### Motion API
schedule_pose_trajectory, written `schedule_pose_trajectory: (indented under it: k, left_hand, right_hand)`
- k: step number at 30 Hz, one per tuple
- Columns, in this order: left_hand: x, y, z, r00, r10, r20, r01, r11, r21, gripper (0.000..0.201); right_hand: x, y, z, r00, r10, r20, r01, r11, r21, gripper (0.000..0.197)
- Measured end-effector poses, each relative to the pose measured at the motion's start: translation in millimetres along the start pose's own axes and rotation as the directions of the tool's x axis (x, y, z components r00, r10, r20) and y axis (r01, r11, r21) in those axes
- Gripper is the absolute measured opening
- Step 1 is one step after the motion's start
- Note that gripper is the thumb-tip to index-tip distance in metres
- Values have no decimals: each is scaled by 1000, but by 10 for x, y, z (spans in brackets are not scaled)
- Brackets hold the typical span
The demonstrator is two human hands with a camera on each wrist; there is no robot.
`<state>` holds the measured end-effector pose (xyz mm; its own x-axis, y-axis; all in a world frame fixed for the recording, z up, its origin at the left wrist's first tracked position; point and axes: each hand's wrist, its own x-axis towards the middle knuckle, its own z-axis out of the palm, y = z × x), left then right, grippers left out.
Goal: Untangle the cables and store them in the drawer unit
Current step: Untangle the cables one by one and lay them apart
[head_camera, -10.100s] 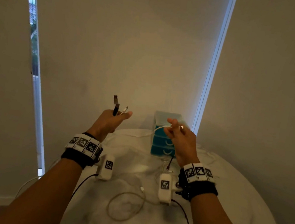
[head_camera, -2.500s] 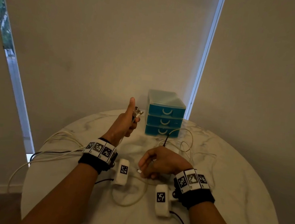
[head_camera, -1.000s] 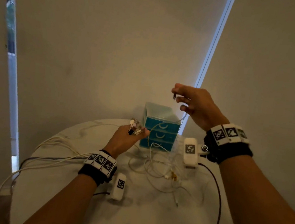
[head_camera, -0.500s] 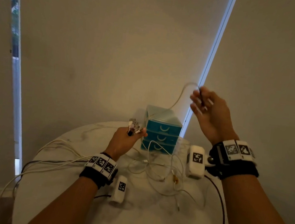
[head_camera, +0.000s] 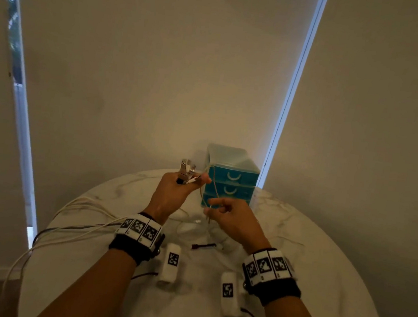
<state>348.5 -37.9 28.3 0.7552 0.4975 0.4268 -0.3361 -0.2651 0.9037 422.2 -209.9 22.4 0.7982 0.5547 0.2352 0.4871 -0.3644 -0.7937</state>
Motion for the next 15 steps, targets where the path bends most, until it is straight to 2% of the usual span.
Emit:
schedule_pose_trajectory:
  k: [5,8,11,13,15]
  left_hand:
    - [-111,183,60,1000,20,-11,-21,996,-82,24]
    - [-149,261,78,999,16,37,-14,998,-64,25]
    - [-155,227,124,994,23,109,-19,999,-39,27]
    - [-109,135,139,986,13,164,-21,999,50,27]
    - [-82,50,156,973,-56,224,19,987,162,20]
  right_hand:
    - [-124,146,19,999,30,-35,-29,999,34,22]
    - [-129,219,50,998,58,-32,-54,992,115,8]
    - [-126,258,79,996,63,-67,-53,989,141,3]
    - [-96,282,50,982,69,-174,-22,965,261,6]
    - [-58,318,-4,957,115,-266,24,883,469,7]
